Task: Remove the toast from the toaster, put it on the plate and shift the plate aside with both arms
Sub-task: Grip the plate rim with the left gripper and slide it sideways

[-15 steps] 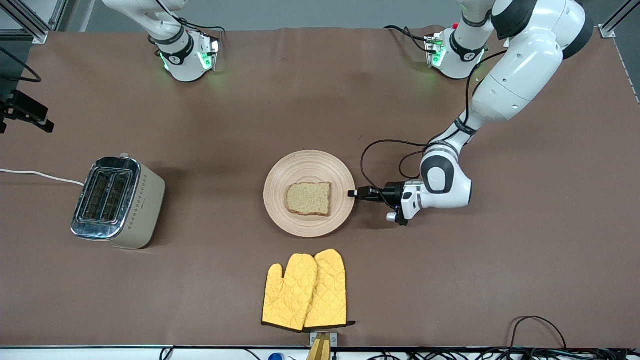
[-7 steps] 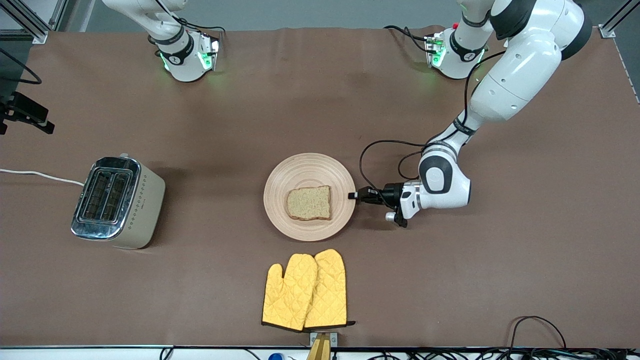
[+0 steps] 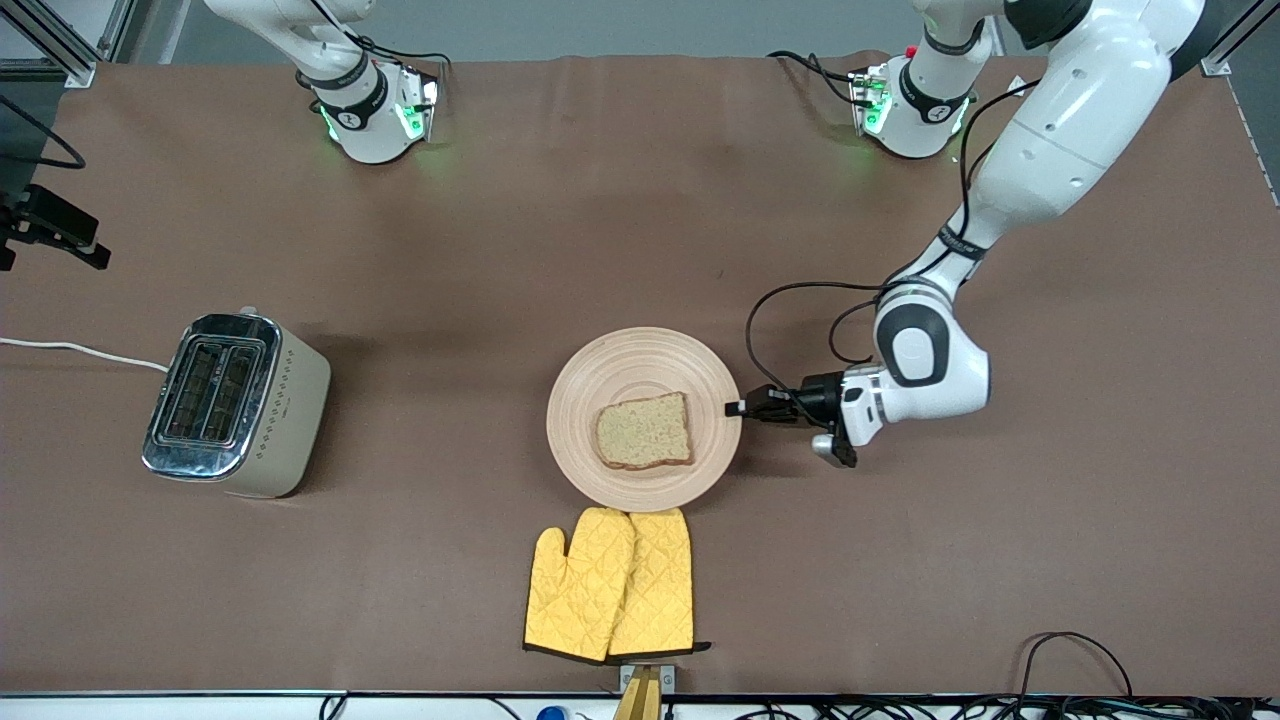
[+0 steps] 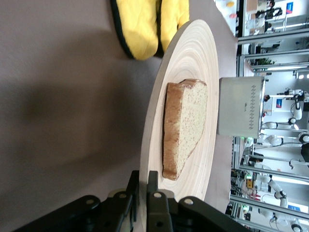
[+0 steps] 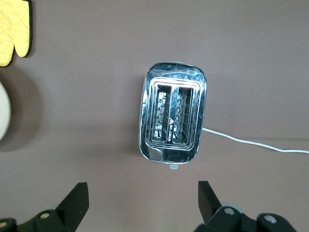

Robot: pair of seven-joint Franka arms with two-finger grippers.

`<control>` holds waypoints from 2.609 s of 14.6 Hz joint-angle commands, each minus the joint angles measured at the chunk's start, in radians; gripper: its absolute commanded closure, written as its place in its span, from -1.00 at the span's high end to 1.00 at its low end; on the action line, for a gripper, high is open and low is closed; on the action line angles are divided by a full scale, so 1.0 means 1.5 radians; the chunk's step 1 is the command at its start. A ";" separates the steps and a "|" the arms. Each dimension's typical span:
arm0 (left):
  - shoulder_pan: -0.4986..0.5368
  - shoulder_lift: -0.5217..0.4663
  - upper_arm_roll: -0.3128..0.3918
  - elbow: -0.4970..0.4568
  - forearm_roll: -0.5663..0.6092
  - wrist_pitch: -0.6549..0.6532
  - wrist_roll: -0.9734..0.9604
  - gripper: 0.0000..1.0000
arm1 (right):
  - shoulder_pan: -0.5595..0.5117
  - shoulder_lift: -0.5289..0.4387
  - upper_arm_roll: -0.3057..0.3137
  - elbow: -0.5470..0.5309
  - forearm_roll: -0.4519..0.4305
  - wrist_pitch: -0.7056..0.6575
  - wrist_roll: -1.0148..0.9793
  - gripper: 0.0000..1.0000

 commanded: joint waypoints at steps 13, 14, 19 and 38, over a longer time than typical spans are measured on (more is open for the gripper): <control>0.335 -0.042 0.002 0.018 0.228 -0.170 -0.026 -1.00 | -0.011 -0.008 0.008 -0.021 -0.008 0.015 0.007 1.00; 0.355 -0.037 0.002 0.021 0.248 -0.175 -0.026 -1.00 | -0.011 -0.008 0.008 -0.021 -0.008 0.014 0.007 1.00; 0.418 0.000 0.011 0.041 0.308 -0.237 -0.025 -1.00 | -0.009 -0.010 0.010 -0.026 -0.008 0.016 0.008 1.00; 0.420 0.028 0.020 0.159 0.485 -0.256 -0.176 1.00 | -0.009 -0.012 0.010 -0.028 -0.008 0.015 0.008 1.00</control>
